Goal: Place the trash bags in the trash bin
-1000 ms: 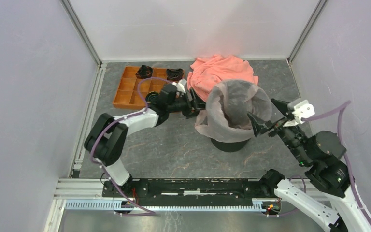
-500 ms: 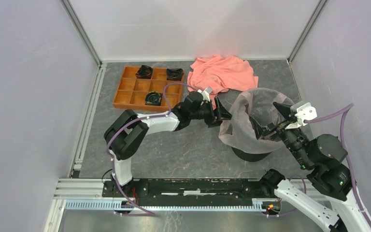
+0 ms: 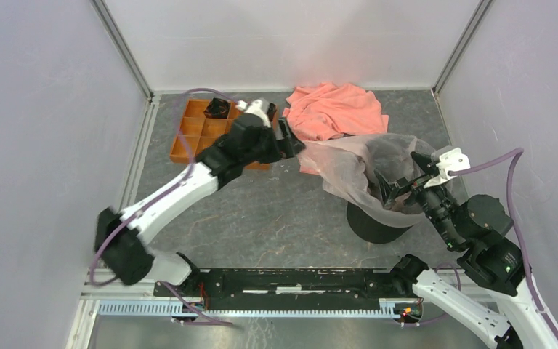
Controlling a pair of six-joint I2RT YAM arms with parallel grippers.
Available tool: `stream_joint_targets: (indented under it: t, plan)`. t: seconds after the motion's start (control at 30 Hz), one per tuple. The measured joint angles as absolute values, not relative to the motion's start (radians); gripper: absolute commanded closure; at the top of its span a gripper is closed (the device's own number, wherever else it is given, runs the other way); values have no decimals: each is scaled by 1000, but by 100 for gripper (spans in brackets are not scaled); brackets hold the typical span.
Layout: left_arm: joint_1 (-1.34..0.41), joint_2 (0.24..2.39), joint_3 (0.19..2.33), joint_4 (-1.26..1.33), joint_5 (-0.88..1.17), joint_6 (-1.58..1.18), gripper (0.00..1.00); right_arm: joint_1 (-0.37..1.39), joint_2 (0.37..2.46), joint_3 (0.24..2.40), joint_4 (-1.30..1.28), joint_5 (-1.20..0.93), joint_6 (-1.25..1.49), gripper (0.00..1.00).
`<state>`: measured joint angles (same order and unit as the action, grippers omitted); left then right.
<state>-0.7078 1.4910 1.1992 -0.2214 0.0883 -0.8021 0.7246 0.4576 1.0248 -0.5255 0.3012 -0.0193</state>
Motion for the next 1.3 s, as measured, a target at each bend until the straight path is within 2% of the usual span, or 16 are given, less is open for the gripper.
stream_joint_targets:
  t: [0.17,0.27,0.37,0.43,0.53,0.6,0.7,0.87,1.1,1.3]
  plan:
    - [-698,1187,1229,-381,-183,-645,0,725,466,1025,-511,342,2,2]
    - [-698,1041,1261,-400,-274,-570,0,725,479,1030,-500,356,6,2]
    - [-696,971,1280,-384,-287,-545,0,725,511,1040,-483,366,6,2]
    - [-696,973,1277,-356,-246,-545,4,725,536,1048,-479,368,7,2]
    - [-696,1042,1209,-261,-89,-572,12,725,581,1066,-484,364,12,2]
    - [-696,1103,1134,-185,12,-620,23,725,598,1071,-486,358,17,2]
    - [-698,1251,1030,-139,108,-712,32,725,601,1072,-493,352,27,2]
    - [-714,1472,997,-79,201,-801,38,725,567,1072,-495,349,41,2]
    - [-862,1738,1172,17,247,-826,46,725,544,1071,-496,349,59,2]
    - [-929,1800,1188,32,246,-840,48,725,530,1063,-503,350,66,2]
